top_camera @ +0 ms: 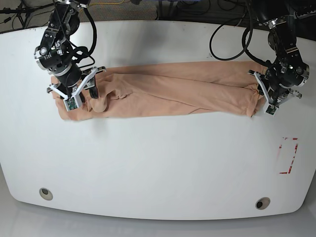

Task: Fold the T-shirt properly
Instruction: 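Open the right gripper and press the strip end flat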

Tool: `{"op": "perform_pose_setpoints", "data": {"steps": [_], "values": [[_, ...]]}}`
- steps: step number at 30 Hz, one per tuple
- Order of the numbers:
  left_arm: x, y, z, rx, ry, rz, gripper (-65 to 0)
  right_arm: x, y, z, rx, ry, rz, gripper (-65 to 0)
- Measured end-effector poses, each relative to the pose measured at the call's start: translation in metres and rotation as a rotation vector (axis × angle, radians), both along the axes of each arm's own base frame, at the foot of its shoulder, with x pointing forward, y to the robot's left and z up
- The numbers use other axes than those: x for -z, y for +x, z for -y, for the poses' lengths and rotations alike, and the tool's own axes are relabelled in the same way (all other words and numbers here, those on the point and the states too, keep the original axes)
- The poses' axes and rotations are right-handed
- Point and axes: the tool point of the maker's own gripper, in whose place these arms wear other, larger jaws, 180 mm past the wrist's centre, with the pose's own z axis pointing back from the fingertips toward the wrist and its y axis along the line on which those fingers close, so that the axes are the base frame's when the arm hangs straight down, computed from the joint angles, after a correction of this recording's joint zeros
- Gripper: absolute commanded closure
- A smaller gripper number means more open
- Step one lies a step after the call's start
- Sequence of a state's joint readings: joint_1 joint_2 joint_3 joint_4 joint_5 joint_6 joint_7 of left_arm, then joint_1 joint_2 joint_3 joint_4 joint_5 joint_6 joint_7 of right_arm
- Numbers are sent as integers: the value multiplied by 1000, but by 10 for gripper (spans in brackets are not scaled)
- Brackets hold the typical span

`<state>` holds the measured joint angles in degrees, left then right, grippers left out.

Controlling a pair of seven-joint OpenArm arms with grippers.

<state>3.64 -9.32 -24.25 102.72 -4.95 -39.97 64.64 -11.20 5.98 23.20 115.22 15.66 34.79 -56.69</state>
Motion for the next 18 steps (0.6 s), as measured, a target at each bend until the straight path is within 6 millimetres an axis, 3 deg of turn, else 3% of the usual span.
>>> {"op": "perform_pose_setpoints", "data": {"steps": [4, 11, 14, 18], "values": [[7, -3, -8, -4, 4, -28, -140, 1, -8, -16, -48, 68, 0, -224], [14, -8, -14, -15, 12, -59, -140, 8, -20, -43, -128, 130, -31, -422], [13, -6, -11, -10, -1, -51, -140, 7, -19, -57, -190, 132, -31, -438], [13, -6, -12, -11, 5, -50, -140, 2, -11, -77, -282, 114, -18, -409]]}}
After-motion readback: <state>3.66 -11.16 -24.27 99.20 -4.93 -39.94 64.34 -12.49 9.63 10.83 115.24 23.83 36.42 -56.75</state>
